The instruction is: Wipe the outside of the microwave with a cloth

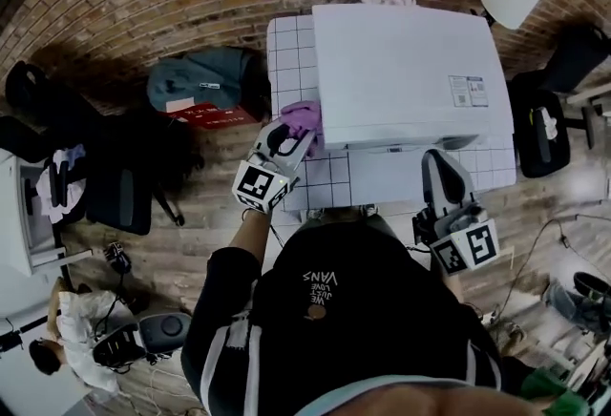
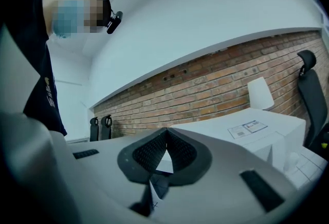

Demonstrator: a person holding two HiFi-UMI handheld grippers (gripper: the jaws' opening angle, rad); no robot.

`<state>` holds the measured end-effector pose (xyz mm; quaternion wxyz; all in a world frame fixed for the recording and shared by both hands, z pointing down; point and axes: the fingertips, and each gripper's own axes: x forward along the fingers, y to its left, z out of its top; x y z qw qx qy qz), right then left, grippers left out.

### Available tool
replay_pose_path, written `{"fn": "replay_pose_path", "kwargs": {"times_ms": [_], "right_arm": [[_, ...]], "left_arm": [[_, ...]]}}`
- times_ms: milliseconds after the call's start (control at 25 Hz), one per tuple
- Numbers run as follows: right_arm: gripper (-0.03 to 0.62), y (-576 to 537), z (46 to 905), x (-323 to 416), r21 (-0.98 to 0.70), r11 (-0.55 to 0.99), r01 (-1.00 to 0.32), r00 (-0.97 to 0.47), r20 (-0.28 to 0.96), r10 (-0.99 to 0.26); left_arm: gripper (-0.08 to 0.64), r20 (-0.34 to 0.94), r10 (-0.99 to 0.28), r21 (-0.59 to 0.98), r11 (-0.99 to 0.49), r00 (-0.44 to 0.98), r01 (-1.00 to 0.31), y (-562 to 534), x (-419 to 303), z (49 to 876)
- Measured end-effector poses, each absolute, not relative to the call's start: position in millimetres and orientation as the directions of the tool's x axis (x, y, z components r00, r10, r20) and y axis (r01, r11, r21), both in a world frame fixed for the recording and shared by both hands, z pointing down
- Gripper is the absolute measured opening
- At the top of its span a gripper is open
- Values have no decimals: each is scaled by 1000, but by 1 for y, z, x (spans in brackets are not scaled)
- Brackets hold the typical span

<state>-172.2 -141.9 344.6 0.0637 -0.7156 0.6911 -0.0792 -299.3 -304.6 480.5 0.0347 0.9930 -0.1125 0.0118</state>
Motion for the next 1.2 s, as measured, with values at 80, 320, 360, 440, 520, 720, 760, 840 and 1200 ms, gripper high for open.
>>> {"fn": "replay_pose_path", "kwargs": {"times_ms": [80, 320, 360, 440, 520, 720, 760, 840, 1200], "right_arm": [[-2, -142, 349, -176, -199, -95, -975, 87, 48, -995], [-2, -125, 357, -174, -187, -270, -944, 254, 109, -961], [-2, -121, 357, -172, -180, -294, -939, 278, 109, -954], [-2, -113, 357, -169, -175, -341, -923, 326, 112, -939], [-2, -105, 359, -168, -176, -383, -907, 364, 129, -922], [-2, -92, 364, -166, -178, -428, -886, 407, 145, -902], [-2, -91, 365, -166, -177, -428, -886, 406, 147, -902], [-2, -93, 366, -166, -179, -420, -890, 396, 156, -905], [-2, -118, 362, -168, -168, -265, -949, 248, 116, -962]], "left_arm": [[141, 10, -191, 79, -978, 982, -191, -327, -289, 478], [141, 0, -147, 61, -987, 989, -147, -397, -252, 478], [141, 0, -140, 58, -989, 990, -139, -408, -245, 479], [141, -1, -134, 51, -990, 991, -134, -428, -232, 480], [141, 1, -142, 42, -989, 990, -142, -448, -222, 480], [141, 26, -165, 26, -986, 986, -165, -484, -204, 478], [141, 30, -170, 25, -985, 985, -171, -489, -202, 477], [141, 35, -179, 20, -984, 983, -180, -492, -201, 476], [141, -18, -226, 17, -974, 974, -226, -414, -254, 486]]}}
